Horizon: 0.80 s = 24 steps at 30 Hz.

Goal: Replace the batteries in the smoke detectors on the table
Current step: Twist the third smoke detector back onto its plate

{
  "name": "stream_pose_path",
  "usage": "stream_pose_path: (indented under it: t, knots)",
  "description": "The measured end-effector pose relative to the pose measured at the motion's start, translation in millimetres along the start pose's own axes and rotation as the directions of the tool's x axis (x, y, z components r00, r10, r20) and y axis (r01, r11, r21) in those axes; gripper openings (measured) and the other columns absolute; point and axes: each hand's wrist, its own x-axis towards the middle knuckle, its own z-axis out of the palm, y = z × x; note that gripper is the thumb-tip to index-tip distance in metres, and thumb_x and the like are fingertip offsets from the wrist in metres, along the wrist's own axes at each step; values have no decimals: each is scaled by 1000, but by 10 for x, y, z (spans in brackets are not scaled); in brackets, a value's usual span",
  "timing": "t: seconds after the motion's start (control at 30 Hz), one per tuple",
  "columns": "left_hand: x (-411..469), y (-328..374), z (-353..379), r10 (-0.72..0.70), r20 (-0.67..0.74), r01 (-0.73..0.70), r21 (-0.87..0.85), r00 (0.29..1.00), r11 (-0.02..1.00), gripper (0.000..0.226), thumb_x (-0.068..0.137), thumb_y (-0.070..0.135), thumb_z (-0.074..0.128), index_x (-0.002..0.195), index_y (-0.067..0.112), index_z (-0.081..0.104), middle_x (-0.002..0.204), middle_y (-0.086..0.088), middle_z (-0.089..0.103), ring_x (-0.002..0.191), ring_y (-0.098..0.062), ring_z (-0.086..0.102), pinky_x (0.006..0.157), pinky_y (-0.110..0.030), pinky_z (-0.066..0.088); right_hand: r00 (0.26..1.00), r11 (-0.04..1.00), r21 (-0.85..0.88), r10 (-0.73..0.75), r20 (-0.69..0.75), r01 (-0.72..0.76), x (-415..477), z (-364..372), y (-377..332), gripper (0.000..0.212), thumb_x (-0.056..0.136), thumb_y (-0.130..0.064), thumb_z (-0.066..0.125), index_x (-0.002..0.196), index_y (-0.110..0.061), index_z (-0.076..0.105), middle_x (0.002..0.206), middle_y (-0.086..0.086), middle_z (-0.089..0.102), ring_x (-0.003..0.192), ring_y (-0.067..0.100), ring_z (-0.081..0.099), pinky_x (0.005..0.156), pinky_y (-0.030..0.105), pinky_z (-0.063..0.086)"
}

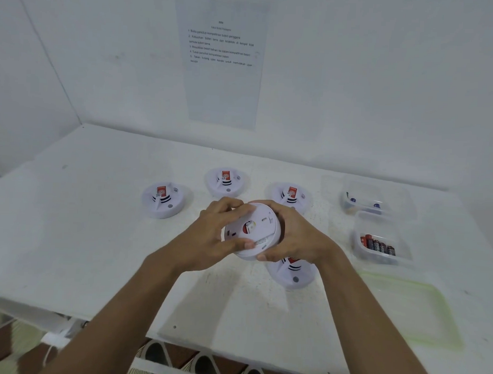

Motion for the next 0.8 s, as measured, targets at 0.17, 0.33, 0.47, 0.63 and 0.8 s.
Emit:
stream_pose_path:
  t: [0.17, 0.33, 0.47, 0.63, 0.8]
  knots:
    - [37, -30, -38, 16, 45, -16, 13, 999, 1000, 74, 78, 68, 57, 144, 36, 43, 127, 20, 38, 126, -12, 37, 106, -42, 39, 1000, 999, 35, -2, 10, 2, 21, 0, 17, 89, 57, -23, 88, 138, -18, 51, 126, -1, 66, 119, 21, 63, 96, 37, 55]
    - [23, -35, -27, 46, 2, -46, -4, 999, 999, 72, 78, 67, 58, 142, 36, 48, 126, 23, 41, 124, -6, 40, 101, -30, 43, 998, 996, 87, 11, 54, -15, 15, -24, 34, 89, 58, -21, 87, 139, -19, 50, 126, -1, 66, 119, 21, 63, 92, 35, 56]
    - [-12, -65, 44, 118, -138, -114, 37, 983, 993, 62, 79, 62, 61, 134, 34, 58, 125, 24, 50, 120, -4, 47, 93, -17, 43, 997, 995, 101, 13, 71, -21, 4, -56, 31, 90, 60, -20, 88, 141, -18, 49, 128, 4, 65, 120, 24, 63, 95, 42, 57]
    - [-63, -53, 143, 223, -328, -208, 79, 918, 975, 47, 81, 55, 66, 120, 29, 69, 126, 23, 60, 116, -2, 53, 93, -17, 46, 997, 992, 127, -1, 76, -9, -9, -75, 17, 91, 59, -18, 87, 141, -17, 48, 128, 8, 64, 120, 26, 63, 95, 49, 57]
    - [-150, -43, 176, 335, -330, -311, 124, 883, 942, 48, 92, 45, 60, 133, 21, 60, 139, 10, 56, 126, -9, 50, 101, -21, 43, 999, 977, 215, -12, 42, 3, -8, -84, 21, 87, 61, -22, 87, 139, -13, 51, 125, 11, 67, 114, 28, 66, 87, 39, 58]
